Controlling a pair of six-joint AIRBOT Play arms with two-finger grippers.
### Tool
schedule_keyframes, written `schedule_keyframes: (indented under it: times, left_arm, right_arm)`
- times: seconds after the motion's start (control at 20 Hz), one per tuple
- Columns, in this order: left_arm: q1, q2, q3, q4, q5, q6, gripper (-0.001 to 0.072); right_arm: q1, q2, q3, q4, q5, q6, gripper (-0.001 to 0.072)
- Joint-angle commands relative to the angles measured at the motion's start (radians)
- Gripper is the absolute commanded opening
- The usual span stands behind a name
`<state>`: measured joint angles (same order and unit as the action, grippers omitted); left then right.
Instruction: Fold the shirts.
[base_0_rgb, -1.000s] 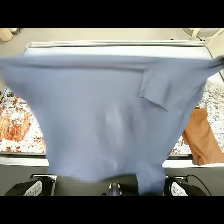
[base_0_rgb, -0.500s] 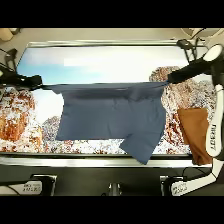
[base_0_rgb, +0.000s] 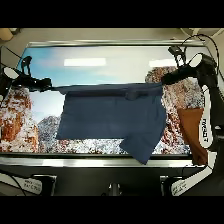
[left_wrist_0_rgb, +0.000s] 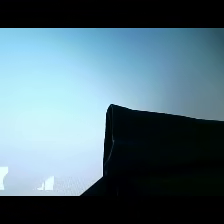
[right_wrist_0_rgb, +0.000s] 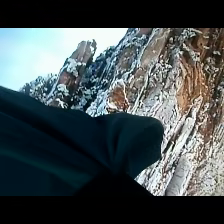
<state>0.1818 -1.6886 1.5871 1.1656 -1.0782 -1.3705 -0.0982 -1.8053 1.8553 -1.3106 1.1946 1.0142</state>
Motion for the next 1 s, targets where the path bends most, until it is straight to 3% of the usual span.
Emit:
schedule_keyframes:
  times: [0.0, 0.1, 0.4, 0.6, 0.85, 0.9, 0.95]
  left_arm:
    - [0.005, -0.010, 0.027, -0.018, -0.156, 0.107, 0.0023]
    - [-0.008, -0.021, 0.015, -0.014, -0.240, 0.111, 0.0023]
    - [-0.042, -0.080, -0.022, -0.014, -0.365, 0.079, 0.0023]
    - [-0.046, -0.087, -0.023, -0.010, -0.372, 0.000, 0.0023]
    - [-0.060, -0.102, -0.027, -0.011, -0.396, -0.049, 0.0024]
    - [-0.060, -0.102, -0.027, -0.011, -0.399, -0.071, 0.0041]
    - [-0.057, -0.101, -0.022, -0.011, -0.413, -0.090, 0.0160]
  right_arm:
    - [0.001, 0.028, 0.001, -0.116, 0.208, -0.048, 0.0014]
    - [0.004, 0.023, -0.031, -0.111, 0.287, -0.011, 0.0013]
    - [0.010, -0.006, -0.213, -0.035, 0.241, 0.074, 0.0014]
    - [0.010, -0.007, -0.213, -0.051, 0.247, 0.143, 0.0014]
    - [0.010, -0.007, -0.230, -0.055, 0.293, 0.151, 0.0015]
    - [0.010, -0.008, -0.238, -0.067, 0.303, 0.158, 0.0025]
    - [0.008, -0.006, -0.238, -0.066, 0.307, 0.158, 0.0126]
